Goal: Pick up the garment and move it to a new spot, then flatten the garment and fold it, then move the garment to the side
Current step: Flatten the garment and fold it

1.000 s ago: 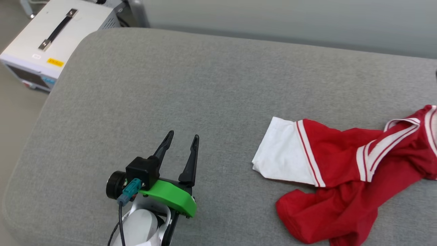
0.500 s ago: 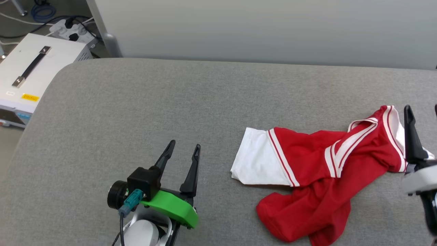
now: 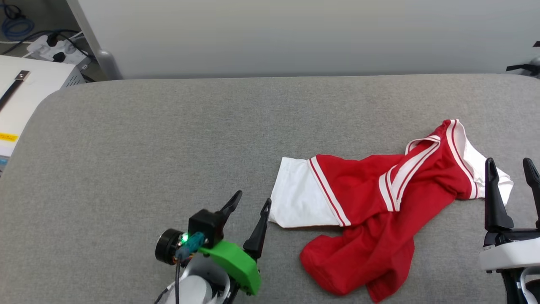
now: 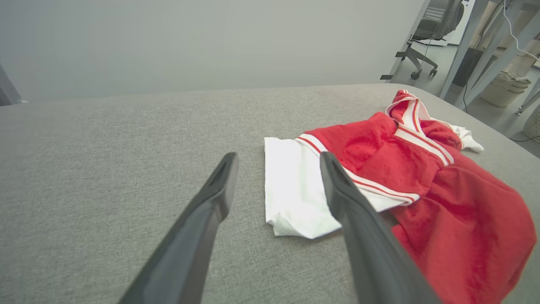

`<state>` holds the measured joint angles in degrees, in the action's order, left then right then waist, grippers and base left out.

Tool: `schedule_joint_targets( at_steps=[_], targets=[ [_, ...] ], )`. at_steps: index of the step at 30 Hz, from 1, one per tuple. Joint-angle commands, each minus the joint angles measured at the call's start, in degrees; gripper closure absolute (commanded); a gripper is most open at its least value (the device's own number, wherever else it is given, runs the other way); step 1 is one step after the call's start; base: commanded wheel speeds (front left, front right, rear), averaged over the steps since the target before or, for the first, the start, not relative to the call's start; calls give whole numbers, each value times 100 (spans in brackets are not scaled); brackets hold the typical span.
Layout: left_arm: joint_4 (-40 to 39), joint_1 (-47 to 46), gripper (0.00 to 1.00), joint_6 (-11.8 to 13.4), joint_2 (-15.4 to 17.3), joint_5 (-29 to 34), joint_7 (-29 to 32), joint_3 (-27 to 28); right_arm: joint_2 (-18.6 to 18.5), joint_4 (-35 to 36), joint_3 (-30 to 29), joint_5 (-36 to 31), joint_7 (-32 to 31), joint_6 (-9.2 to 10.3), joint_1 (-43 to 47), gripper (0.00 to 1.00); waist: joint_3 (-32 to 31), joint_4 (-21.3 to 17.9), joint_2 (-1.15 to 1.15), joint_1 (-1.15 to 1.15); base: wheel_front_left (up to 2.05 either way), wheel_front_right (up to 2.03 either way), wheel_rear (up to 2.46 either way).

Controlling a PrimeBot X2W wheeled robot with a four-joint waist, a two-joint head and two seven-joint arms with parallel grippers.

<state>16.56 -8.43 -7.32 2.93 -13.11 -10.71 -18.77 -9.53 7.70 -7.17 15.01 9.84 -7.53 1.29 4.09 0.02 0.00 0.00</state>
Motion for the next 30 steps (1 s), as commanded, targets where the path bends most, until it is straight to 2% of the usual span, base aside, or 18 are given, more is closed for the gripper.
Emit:
schedule_joint_targets(
  at_steps=[1,5,12,15,19,23,24,25,26,30],
  targets=[
    [38,-250,0,-3,-2,-45,265,-5,-12,59,-5,-62,-6,4,87,0,95,-126,0,0,0,0,0],
    [83,-605,0,46,-3,-226,1092,-123,10,111,-7,-98,-9,4,108,0,217,-264,0,0,0,0,0],
    [507,-941,0,167,68,-56,2599,-458,38,-16,96,-148,65,4,94,0,391,-510,0,0,0,0,0],
    [620,-1025,0,270,126,12,2781,-475,63,-77,134,-154,109,4,72,0,480,-614,0,0,0,0,0],
    [809,-1134,0,454,221,177,2733,-477,76,-132,185,-152,166,4,35,0,595,-711,0,0,0,0,0],
    [1125,-1234,0,491,301,254,2827,-539,99,-171,206,-143,231,4,-44,0,741,-768,0,0,0,0,0],
    [1209,-1241,17,464,307,232,2878,-554,106,-183,206,-145,245,4,-60,0,761,-767,0,0,0,0,0],
    [1274,-1244,78,446,298,173,2879,-532,113,-196,205,-151,258,4,-74,0,778,-763,0,0,0,0,0],
    [1325,-1250,100,435,293,137,2863,-517,116,-206,210,-157,266,4,-86,0,791,-758,0,0,0,0,0],
    [1502,-1290,100,417,300,67,2668,-487,107,-264,223,-193,287,4,-122,0,780,-687,0,0,0,0,0]
  ],
)
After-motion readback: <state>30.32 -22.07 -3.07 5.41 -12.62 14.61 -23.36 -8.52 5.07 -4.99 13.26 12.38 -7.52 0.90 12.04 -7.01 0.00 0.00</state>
